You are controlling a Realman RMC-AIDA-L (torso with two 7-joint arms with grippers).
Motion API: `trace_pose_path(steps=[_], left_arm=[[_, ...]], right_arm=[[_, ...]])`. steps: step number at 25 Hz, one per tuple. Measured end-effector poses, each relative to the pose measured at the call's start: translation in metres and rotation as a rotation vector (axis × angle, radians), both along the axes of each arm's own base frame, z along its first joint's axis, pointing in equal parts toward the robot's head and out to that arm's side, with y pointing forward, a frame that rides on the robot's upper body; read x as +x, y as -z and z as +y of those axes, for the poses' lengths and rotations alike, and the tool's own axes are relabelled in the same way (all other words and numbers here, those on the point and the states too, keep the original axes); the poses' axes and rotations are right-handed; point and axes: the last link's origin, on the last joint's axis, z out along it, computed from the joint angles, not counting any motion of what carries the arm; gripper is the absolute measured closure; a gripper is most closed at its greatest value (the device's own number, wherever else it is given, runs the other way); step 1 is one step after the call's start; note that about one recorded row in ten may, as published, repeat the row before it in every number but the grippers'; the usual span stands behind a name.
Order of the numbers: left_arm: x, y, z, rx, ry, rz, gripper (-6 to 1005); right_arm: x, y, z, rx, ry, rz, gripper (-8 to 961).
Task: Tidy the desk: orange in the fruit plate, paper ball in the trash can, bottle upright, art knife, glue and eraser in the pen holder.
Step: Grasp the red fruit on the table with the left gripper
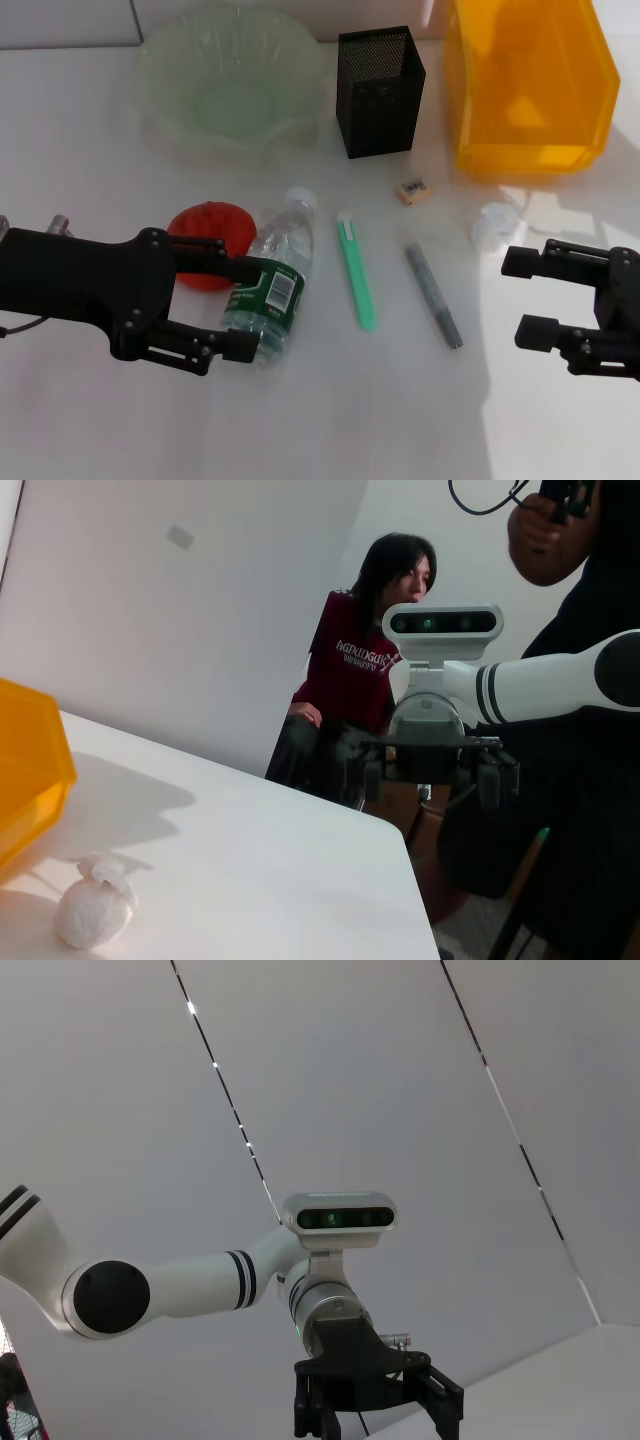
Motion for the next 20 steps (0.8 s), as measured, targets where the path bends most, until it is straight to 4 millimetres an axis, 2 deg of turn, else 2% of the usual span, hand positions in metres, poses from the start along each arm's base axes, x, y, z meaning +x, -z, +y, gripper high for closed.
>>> trace_pose_path(steps=[12,17,20], left_arm=[[-0.002,-0.004,0.002,0.025,-0.006,0.004,195],[-0.008,-0.015,0.014,0.132,-0.040,0.038,208],[-0.023,-0.025,0.033,0.283,-0.114,0.107,216]], right_arm=[[0.001,0.001,0.002,0.008,0.009,-0.008,201],[0.001,0.000,0.002,0.013,0.013,-0.006,201],[0.002,0.000,0.001,0.014,0.019,-0.005,202]])
